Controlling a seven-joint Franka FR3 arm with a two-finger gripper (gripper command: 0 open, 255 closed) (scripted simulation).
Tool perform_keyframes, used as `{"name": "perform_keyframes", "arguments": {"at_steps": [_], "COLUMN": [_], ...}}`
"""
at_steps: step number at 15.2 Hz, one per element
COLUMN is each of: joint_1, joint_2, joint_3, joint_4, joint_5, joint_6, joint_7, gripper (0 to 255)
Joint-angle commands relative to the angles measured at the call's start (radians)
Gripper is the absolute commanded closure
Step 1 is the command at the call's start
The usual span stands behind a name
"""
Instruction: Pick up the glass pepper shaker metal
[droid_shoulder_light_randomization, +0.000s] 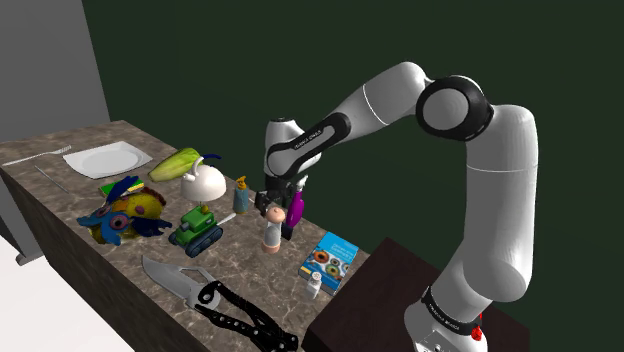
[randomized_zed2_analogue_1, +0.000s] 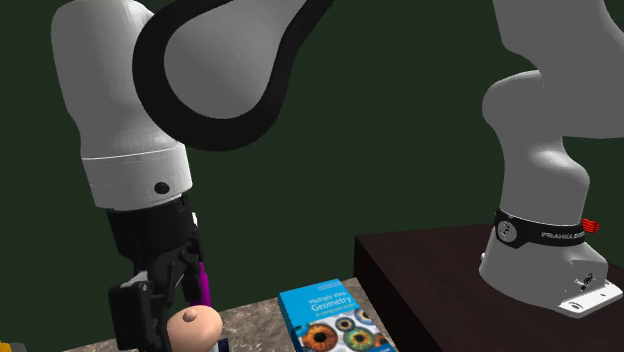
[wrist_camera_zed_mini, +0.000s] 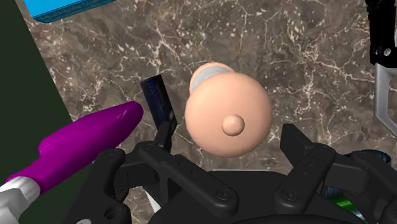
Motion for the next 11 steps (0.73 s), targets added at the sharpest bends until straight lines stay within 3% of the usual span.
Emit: {"name": "perform_keyframes", "arguments": {"at_steps": [1,2,3,11], "joint_1": [0.003,0.003,0.002,0.003], "joint_2": [0.016,0.016,0.015,0.018], "joint_3": [0.000,0.000,-0.001,-0.001], "joint_4": [0.001,0.002,0.002,0.004], "joint_5": [-0.002,-0.002,-0.002,-0.002], "joint_6": [0.015,0.014,0.013,0.014], "joint_7": [0.004,0.004,0.003,0.003], "gripper": [0,0,255,255]}}
